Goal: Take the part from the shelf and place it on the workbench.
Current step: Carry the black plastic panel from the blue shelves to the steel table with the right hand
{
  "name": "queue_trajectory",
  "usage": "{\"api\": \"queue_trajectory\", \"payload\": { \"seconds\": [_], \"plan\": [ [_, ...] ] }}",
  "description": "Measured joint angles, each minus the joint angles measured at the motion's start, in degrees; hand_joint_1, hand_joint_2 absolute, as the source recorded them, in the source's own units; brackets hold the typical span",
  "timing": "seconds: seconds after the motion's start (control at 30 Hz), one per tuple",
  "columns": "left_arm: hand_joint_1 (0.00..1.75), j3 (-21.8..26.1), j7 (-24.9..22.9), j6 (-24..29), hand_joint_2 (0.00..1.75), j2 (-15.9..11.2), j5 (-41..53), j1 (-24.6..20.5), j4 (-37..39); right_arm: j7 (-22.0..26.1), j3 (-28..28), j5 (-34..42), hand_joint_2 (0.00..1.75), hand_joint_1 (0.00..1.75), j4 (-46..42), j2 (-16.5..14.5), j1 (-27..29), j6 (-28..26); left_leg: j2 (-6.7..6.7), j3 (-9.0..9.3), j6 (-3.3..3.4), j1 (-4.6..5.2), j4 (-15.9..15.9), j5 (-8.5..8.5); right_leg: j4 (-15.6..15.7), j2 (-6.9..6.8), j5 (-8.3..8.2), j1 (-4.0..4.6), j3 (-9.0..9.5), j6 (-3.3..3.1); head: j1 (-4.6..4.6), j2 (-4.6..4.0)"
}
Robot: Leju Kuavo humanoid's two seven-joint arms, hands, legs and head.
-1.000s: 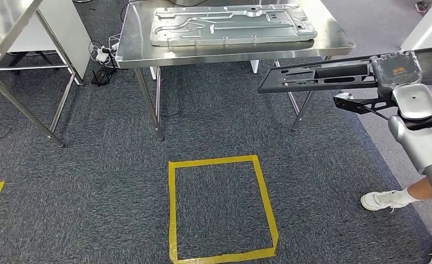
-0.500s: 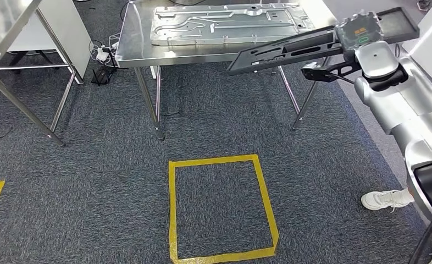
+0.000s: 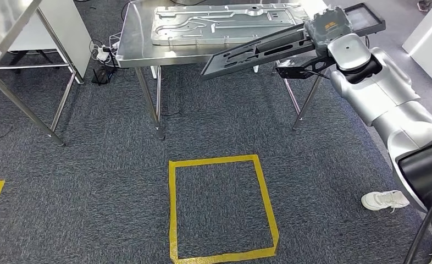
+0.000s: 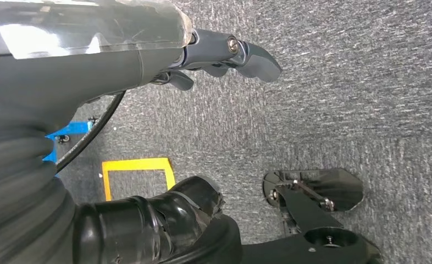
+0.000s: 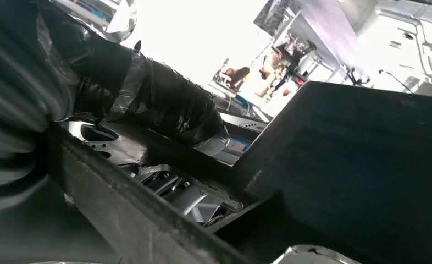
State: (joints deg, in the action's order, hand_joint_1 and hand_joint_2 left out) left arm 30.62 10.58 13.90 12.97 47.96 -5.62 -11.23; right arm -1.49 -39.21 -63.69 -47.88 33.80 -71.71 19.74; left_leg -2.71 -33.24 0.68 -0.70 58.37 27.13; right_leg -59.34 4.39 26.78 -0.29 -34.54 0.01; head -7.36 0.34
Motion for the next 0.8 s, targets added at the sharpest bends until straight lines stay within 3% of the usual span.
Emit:
{"api": "queue_trajectory", "payload": {
  "seconds": [0.43,0.63,0.8],
  "plan": [
    [0.0,1.49,0.72,0.94,1.75,-0.11,-0.42,0.46,0.0,-1.14,-14.21,9.65,1.75,1.75,-15.4,-7.84,-0.84,2.55,-0.05,0.12,-0.2,-0.04,-0.11,-0.11,-0.02,0.0,0.0,0.18,0.0,-0.08,0.0,0.0],
    [0.0,2.89,1.74,1.06,1.75,-0.11,-1.23,0.96,0.0,-2.31,-17.82,15.58,1.75,1.75,-25.29,-8.54,1.21,-1.48,-0.05,0.12,-0.28,-0.04,-0.17,-0.09,0.0,-0.02,0.03,0.16,0.0,-0.13,-0.01,-0.01],
    [0.0,3.51,1.68,1.98,1.75,-0.11,-1.19,1.04,0.0,-2.83,-22.29,13.37,1.75,1.75,-30.67,-8.66,5.97,-5.05,-0.07,0.12,-0.29,-0.03,-0.16,-0.07,0.02,-0.05,0.04,0.14,0.04,-0.14,-0.01,-0.01]
  ]
}}
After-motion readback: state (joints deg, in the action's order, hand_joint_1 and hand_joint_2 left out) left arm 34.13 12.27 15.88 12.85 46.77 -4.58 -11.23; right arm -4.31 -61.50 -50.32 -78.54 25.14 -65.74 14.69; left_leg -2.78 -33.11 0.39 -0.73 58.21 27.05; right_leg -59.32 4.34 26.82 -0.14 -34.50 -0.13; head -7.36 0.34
